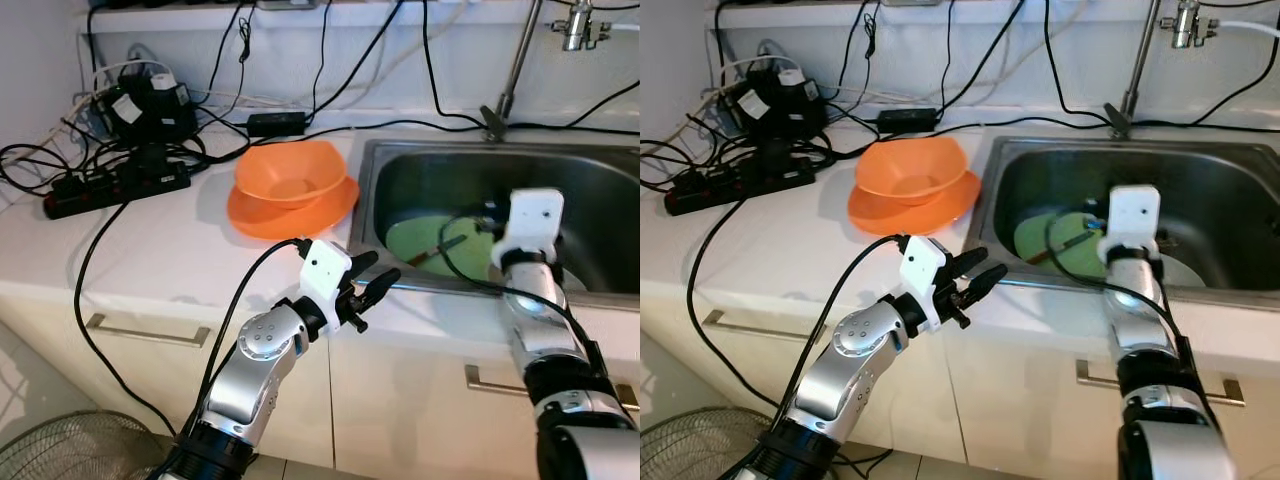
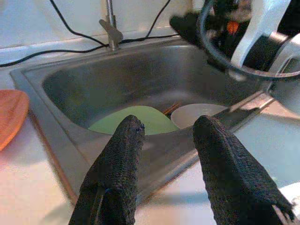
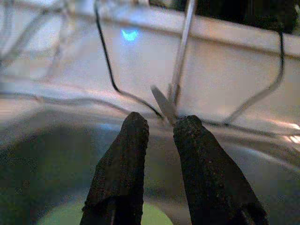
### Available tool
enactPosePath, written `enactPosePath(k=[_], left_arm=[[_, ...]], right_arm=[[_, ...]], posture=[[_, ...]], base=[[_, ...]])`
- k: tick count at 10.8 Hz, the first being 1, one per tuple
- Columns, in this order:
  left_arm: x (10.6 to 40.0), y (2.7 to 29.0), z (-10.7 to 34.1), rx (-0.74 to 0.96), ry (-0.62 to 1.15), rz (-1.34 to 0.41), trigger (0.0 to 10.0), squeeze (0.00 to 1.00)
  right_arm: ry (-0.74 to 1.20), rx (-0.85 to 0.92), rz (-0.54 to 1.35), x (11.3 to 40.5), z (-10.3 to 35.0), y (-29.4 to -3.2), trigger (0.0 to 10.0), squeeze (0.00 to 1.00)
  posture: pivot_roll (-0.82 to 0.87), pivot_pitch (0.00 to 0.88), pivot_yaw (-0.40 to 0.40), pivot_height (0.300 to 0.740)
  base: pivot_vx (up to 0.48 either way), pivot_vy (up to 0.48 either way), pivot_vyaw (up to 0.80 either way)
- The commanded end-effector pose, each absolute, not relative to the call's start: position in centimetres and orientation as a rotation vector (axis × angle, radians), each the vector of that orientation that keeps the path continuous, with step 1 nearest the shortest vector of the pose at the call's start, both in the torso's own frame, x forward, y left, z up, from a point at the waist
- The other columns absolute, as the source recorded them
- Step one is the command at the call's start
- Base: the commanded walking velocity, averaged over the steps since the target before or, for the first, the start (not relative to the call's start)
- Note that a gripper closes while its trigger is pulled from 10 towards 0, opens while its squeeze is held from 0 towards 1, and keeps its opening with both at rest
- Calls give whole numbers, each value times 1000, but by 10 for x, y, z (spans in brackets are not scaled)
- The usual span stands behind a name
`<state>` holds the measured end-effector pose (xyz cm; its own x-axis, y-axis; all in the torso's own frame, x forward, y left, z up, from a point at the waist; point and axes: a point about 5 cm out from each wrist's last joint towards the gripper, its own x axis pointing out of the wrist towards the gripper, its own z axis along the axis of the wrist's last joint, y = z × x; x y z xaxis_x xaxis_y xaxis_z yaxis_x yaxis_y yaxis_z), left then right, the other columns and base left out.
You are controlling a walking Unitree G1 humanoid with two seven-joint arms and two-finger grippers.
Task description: Kitchen organization
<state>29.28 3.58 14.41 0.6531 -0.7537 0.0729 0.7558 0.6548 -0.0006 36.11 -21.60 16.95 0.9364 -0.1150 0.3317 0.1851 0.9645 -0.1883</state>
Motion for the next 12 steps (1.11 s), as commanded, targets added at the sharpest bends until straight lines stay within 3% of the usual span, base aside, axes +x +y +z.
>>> enactPosePath(k=[1,4,9,12], left_arm=[[298,39,155,-23,-117,-826,10000,0],[313,53,173,-20,-205,-685,10000,0],[323,72,177,23,-239,-586,10000,0],[340,89,188,51,-262,-423,10000,0]], right_arm=[[-412,-200,-54,358,182,-198,10000,0],[-462,-172,126,341,186,-172,10000,0],[-405,-119,154,316,167,-175,10000,0],[-370,-77,172,313,158,-162,10000,0]], posture=[[23,0,93,740],[23,0,88,740],[6,3,91,740],[11,0,92,740]], base=[[0,0,0],[0,0,0],[0,0,0],[0,0,0]])
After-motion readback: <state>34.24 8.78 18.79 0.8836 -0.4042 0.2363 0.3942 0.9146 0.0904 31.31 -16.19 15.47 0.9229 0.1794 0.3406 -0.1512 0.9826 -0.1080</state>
